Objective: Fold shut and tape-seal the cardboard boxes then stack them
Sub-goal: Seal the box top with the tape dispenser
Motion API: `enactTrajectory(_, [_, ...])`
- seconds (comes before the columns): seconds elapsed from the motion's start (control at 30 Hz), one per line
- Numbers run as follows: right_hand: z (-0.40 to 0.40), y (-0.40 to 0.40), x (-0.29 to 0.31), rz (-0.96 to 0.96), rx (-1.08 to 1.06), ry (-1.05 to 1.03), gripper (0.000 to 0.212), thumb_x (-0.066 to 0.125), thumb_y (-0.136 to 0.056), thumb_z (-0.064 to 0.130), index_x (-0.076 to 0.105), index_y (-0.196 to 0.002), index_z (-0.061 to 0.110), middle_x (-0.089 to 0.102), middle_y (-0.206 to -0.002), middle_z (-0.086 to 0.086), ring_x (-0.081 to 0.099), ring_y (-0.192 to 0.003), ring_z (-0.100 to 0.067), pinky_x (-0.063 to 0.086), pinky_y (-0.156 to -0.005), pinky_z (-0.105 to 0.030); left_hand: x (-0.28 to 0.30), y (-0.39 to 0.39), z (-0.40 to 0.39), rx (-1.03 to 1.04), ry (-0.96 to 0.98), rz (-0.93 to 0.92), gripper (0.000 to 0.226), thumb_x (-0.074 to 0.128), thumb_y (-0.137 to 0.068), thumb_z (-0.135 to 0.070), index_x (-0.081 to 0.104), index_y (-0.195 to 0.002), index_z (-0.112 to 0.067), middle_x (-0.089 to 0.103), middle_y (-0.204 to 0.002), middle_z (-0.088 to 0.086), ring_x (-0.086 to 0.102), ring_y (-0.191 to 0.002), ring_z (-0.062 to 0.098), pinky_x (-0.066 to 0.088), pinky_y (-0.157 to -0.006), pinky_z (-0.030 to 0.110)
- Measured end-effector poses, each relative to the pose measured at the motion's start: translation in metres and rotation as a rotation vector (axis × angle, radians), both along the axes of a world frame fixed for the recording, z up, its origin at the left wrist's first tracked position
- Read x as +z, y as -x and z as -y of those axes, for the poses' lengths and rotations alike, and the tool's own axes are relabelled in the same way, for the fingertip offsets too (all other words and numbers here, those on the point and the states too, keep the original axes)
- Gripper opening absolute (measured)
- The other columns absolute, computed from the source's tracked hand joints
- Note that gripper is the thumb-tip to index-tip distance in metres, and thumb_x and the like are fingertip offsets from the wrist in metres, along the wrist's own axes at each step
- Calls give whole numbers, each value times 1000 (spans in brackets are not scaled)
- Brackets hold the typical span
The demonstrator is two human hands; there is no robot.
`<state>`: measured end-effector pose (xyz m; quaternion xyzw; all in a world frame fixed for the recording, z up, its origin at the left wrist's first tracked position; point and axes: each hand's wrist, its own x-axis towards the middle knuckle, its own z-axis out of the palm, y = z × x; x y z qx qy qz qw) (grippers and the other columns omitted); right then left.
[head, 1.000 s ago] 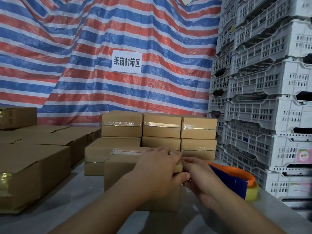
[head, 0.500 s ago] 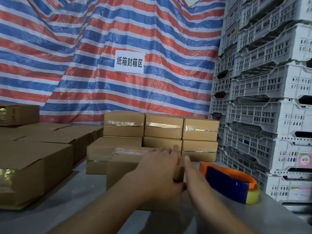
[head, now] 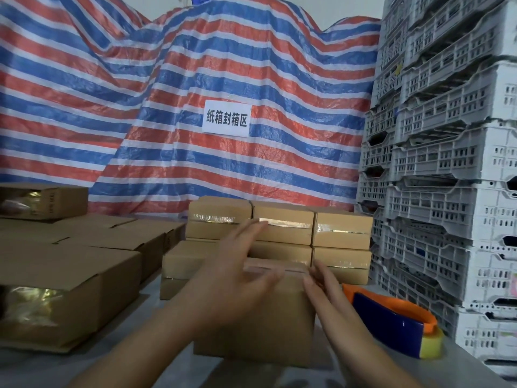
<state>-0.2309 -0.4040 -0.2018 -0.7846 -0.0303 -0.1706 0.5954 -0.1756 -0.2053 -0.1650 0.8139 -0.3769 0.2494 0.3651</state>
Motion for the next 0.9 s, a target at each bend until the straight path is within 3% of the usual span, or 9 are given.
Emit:
enactTrajectory(0.13, [6,-7,-4,84,26,160,122,58,-47,97,6,-151,57,19,-157,27,27,-143,-5,34,-117,-39,-26,-15,-33,24,384,-222,72,46,-79,-68,23,-146,-52,27,-155,-20,32,-133,-1,33,-102,25])
enactTrajectory(0.3, [2,-21,-16,3,96,93,83,63,-70,66,4,-128,72,37,-135,24,50,-106,11,49,-74,-8,-49,-16,-26,-41,530,-653,76,48,-72,-67,27,-144,-54,27,-157,-6,32,-121,8,29,-98,35])
enactTrajectory(0.37, [1,-23,-19,-35,71,49,77,59,-74,65,2,-125,75,39,-124,30,53,-96,16,48,-67,-4,-47,-13,-26,-51,551,-706,76,48,-71,-67,27,-143,-55,27,-157,-3,32,-118,9,30,-96,36])
enactTrajectory(0.47, [-3,-21,-12,-52,-6,72,88,52,-73,71,0,-143,63,42,-124,26,53,-90,14,45,-63,-6,-39,-13,-26,10,531,-663,74,48,-77,-66,33,-146,-45,39,-148,-6,36,-115,6,30,-95,32])
enactTrajectory(0.53, [-3,-22,-1,-68,-103,88,94,47,-69,77,17,-152,48,49,-123,17,54,-96,3,48,-72,-16,-25,-15,-23,75,479,-649,52,47,-89,-61,46,-135,-38,49,-124,-12,44,-103,5,35,-88,30])
enactTrajectory(0.6, [5,-26,14,-146,-143,73,84,49,-71,80,45,-142,36,61,-116,13,60,-101,-9,49,-79,-28,-9,-17,-16,112,453,-719,26,48,-96,-53,52,-110,-31,50,-102,-11,47,-85,5,37,-69,27])
enactTrajectory(0.67, [19,-30,25,-261,-140,95,71,51,-81,78,57,-133,30,67,-113,6,64,-102,-15,50,-81,-32,2,-20,-9,120,407,-839,22,51,-98,-47,48,-105,-26,52,-94,-3,50,-80,12,37,-59,27])
enactTrajectory(0.8, [45,-44,31,-434,-171,121,59,48,-90,71,66,-120,23,75,-107,-8,71,-99,-28,54,-95,-43,-1,-24,2,97,328,-996,27,56,-96,-42,51,-109,-19,61,-102,8,60,-90,23,47,-63,30])
enactTrajectory(0.9, [51,-48,33,-535,-232,198,48,42,-97,60,68,-110,21,77,-93,-11,74,-88,-28,60,-81,-42,-11,-26,10,68,339,-1104,35,58,-95,-43,54,-114,-14,64,-106,13,63,-95,27,51,-72,33])
